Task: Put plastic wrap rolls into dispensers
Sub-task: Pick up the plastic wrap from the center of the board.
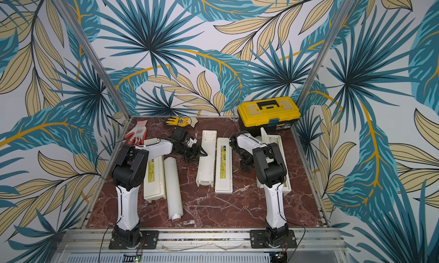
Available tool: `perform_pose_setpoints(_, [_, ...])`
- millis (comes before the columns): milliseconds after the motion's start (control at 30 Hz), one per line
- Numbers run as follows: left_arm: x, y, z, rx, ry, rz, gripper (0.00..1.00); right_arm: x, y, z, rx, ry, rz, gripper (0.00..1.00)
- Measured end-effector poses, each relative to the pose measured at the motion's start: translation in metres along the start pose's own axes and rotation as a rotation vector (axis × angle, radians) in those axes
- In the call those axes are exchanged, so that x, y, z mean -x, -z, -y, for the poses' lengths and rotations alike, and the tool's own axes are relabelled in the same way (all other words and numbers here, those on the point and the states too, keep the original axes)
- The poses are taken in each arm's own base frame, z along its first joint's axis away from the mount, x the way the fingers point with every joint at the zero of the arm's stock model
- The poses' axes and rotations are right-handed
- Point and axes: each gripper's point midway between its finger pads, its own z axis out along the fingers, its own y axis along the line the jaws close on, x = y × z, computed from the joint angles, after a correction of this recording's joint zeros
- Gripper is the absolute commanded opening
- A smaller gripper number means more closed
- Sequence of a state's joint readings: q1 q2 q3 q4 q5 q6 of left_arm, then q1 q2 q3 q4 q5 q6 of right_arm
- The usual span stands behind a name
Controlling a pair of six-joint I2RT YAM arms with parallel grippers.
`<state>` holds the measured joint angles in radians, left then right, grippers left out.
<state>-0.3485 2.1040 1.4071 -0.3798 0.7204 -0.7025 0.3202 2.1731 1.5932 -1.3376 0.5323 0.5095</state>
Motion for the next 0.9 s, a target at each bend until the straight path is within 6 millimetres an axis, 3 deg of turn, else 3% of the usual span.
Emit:
perform_pose_setpoints(300, [0.002,0.0,0.0,-0.002,0.0,0.007,0.73,-0.009,0.004,-0.009,0.058,0.051,-0.048,0.92])
perform_pose_setpoints(667, [0.004,0.002,-0.002,-0.007,0.0,0.017,0.73,-0.016,0.027,-0.056,0.194,0.118,-0.053,0.84])
perform_pose_setpoints(900, [0.01,0.007,-0.006,-0.009,0.011,0.032,0.73,-0.015,0.033,-0.064,0.18,0.131,-0.003,0.77])
